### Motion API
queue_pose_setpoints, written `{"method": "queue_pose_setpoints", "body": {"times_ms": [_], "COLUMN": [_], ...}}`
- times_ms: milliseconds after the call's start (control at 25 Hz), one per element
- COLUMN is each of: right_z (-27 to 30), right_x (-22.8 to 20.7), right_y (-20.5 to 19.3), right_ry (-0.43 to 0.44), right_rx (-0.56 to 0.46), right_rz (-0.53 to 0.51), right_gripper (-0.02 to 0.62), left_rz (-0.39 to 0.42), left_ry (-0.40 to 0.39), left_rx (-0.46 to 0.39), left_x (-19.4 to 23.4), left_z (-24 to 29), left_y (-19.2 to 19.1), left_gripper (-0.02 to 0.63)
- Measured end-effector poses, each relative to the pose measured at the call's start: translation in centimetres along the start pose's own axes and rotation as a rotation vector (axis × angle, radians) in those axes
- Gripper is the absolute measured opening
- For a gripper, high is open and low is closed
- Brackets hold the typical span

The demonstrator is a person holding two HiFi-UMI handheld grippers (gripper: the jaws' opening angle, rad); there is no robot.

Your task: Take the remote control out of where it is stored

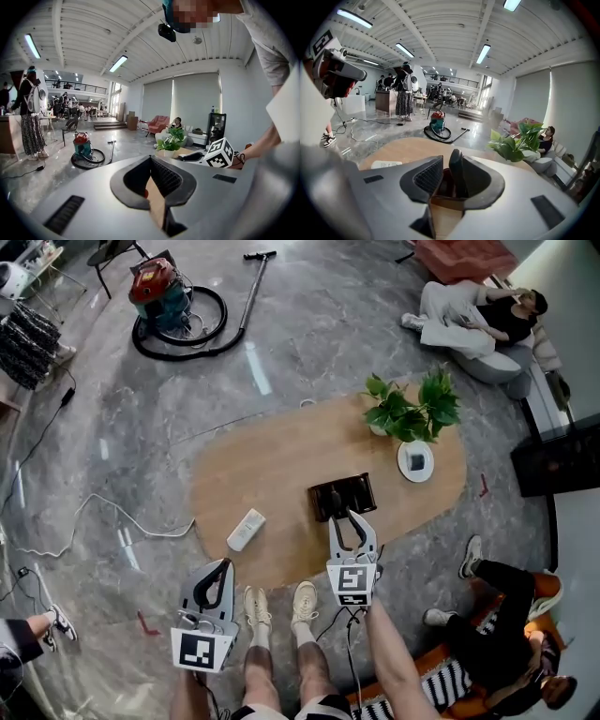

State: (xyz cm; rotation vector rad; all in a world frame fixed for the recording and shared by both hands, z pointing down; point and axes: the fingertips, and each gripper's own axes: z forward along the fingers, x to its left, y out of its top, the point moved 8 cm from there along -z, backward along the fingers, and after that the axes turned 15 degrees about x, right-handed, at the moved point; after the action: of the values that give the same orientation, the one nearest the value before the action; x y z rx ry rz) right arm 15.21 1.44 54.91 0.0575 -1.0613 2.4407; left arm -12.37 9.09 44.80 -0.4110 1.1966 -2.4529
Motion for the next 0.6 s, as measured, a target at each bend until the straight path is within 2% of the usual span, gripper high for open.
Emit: {"method": "queue_pose_setpoints", "body": {"times_ms": [600], "right_z": [4.3], "right_x": [-0.6], "right_y": [-0.8], "right_ry": [-0.028], "right_rx": [0.061], "right_rz": [-0.023], "right_gripper": [0.123], "left_rz": [-0.026], "left_ry": [0.029], "left_rx": [0.021], "left_x": [1.0], "left_z": [0.1], "left_y": [-1.3], "left_gripper": [0.005]}}
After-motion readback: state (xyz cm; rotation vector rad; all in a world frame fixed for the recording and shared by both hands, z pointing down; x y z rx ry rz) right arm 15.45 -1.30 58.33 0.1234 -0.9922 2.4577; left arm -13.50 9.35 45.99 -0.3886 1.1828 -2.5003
